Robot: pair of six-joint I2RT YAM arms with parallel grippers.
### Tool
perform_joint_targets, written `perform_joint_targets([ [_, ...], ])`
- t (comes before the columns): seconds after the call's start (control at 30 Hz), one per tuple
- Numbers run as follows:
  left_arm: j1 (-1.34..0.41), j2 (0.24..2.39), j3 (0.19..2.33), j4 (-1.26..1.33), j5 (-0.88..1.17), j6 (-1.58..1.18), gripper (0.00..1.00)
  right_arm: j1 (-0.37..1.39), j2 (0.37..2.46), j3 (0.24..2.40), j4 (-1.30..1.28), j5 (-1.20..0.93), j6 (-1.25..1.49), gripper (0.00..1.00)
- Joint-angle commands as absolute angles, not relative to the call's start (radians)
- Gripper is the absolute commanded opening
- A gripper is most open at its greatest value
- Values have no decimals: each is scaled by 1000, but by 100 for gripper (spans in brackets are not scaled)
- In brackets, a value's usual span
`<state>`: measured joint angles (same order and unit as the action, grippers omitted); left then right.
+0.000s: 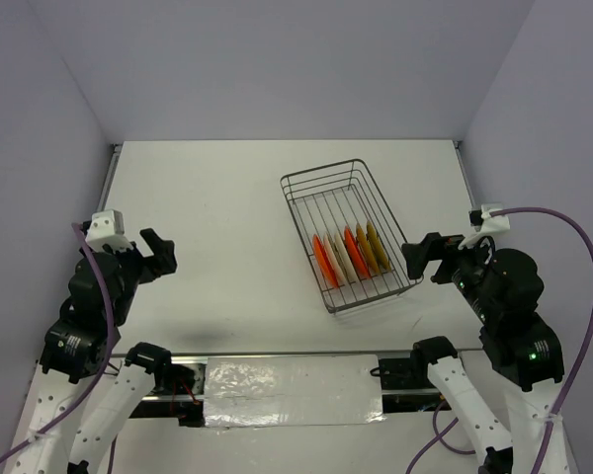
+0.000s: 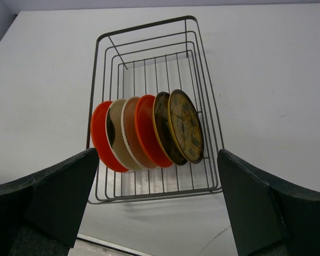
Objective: Unload the plates from the dish rack
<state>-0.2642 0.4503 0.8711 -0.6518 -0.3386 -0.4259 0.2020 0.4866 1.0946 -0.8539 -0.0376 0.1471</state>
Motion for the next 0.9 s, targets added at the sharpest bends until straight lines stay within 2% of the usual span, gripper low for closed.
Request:
perform_joint_targets([
  [0.0,-262,425,870,-614,-354,-448,100,202,488,1140,-836,-60,135,100],
  [0.2,-264,433,861,-606,-339,-445,100,201,523,1144,-712,-271,152,100],
  [0.33,-265,454,862,-609,-336,-445,100,206,716,1161,-623,-533,232,100],
  [0.4,-268,460,862,-607,-330,-445,100,259,785,1178,-612,-467,242,100],
  [0.5,-275,460,861,-607,-328,-445,99,415,967,1235,-662,-231,224,91],
  [0.53,-276,460,859,-606,-327,-443,100,455,1006,1250,-676,-145,225,82],
  [0.6,-279,463,859,-604,-327,-443,100,534,1076,1259,-684,-74,232,70],
  [0.63,-281,465,859,-606,-325,-443,100,572,1094,1247,-681,-5,236,57],
  [0.7,-282,468,861,-607,-327,-443,100,603,1124,1232,-669,49,238,45],
  [0.77,-287,466,859,-604,-321,-440,99,635,1152,1210,-667,74,238,38],
  [0.87,-290,471,857,-601,-311,-437,100,655,1169,1180,-664,101,241,37],
])
